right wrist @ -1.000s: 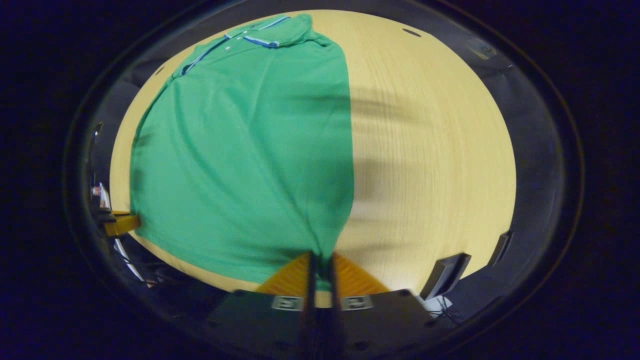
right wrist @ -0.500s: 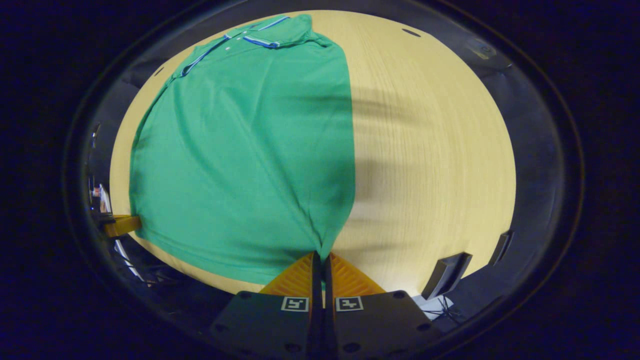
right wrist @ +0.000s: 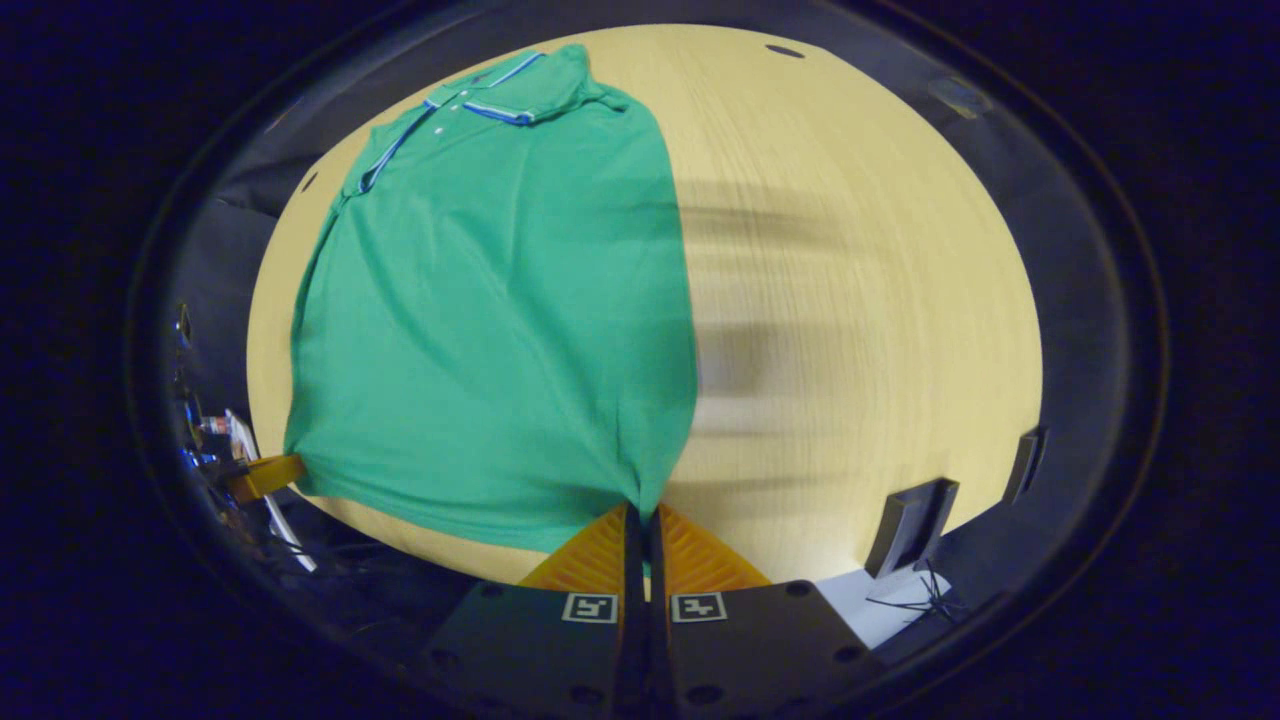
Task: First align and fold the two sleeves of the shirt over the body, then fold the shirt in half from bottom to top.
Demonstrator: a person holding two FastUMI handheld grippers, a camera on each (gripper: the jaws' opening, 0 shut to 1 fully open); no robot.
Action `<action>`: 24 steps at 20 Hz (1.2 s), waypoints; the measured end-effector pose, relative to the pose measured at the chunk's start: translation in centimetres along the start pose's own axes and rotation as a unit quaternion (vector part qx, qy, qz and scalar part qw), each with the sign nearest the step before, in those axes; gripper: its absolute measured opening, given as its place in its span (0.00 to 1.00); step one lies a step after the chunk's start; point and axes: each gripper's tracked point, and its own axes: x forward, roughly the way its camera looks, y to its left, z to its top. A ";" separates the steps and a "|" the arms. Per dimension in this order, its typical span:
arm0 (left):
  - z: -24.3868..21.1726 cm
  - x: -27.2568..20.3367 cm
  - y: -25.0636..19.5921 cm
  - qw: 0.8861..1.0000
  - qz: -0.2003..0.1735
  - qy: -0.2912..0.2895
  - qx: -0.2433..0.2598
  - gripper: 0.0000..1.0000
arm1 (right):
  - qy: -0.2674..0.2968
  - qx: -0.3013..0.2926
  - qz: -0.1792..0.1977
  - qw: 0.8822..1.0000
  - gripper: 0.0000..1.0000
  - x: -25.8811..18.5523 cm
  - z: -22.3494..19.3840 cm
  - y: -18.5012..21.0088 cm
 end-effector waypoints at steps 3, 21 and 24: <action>2.8 -1.9 -1.0 0.999 -0.001 -0.031 0.015 0.03 | -0.021 -0.007 0.002 1.000 0.05 -2.1 1.3 0.6; 21.0 -6.4 -0.4 0.989 0.008 -0.144 0.011 0.03 | -0.148 -0.013 0.014 0.989 0.05 -9.8 18.8 3.0; 23.3 -5.7 -0.2 0.988 0.018 -0.152 0.023 0.03 | -0.166 -0.014 0.020 0.986 0.05 -9.6 22.0 3.6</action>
